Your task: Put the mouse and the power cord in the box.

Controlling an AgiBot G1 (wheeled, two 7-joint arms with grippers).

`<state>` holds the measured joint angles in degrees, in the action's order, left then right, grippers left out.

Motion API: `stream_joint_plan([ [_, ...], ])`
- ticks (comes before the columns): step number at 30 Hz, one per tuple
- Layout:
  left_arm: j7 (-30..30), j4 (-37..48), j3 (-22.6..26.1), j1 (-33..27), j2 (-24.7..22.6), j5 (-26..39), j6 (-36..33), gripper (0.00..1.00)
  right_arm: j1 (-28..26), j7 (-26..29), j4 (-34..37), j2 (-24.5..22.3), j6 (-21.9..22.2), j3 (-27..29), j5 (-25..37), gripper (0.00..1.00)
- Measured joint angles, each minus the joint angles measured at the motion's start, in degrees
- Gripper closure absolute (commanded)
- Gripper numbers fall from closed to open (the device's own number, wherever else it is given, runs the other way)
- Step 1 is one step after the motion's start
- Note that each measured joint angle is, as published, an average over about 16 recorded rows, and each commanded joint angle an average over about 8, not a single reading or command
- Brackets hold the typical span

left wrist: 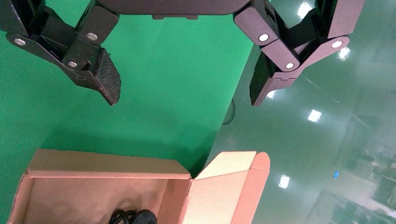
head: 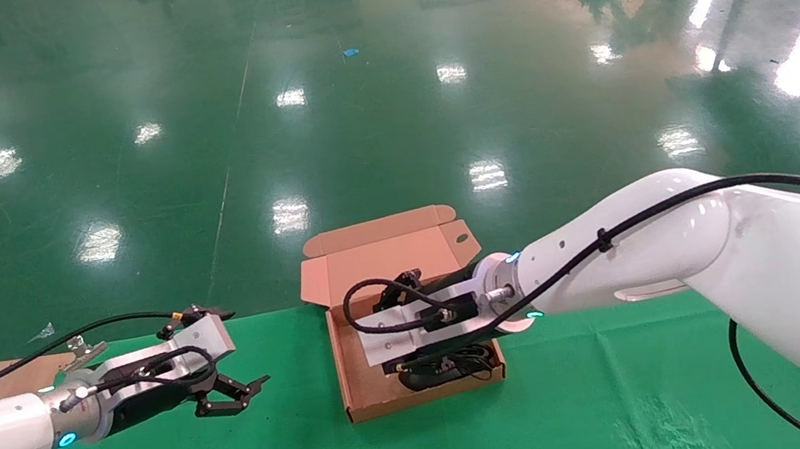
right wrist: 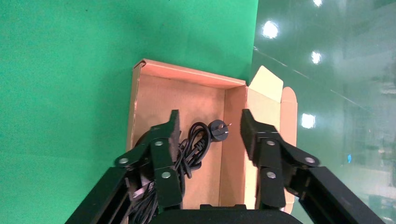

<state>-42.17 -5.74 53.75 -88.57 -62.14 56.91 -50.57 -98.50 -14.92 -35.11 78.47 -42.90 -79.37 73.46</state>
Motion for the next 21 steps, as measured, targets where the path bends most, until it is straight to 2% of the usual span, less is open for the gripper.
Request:
stream_joint_plan([
  [10, 2.28, -2.94, -1.56, 1.14, 1.12, -0.56, -1.51, 0.00, 1.00, 0.65, -1.31, -1.46, -1.20, 1.97, -0.75, 0.00],
  [21, 10.54, -13.53, -7.46, 5.36, 5.36, -2.92, -7.00, 0.00, 6.43, 4.44, -6.83, -7.69, -7.48, 11.27, -5.35, 0.00],
])
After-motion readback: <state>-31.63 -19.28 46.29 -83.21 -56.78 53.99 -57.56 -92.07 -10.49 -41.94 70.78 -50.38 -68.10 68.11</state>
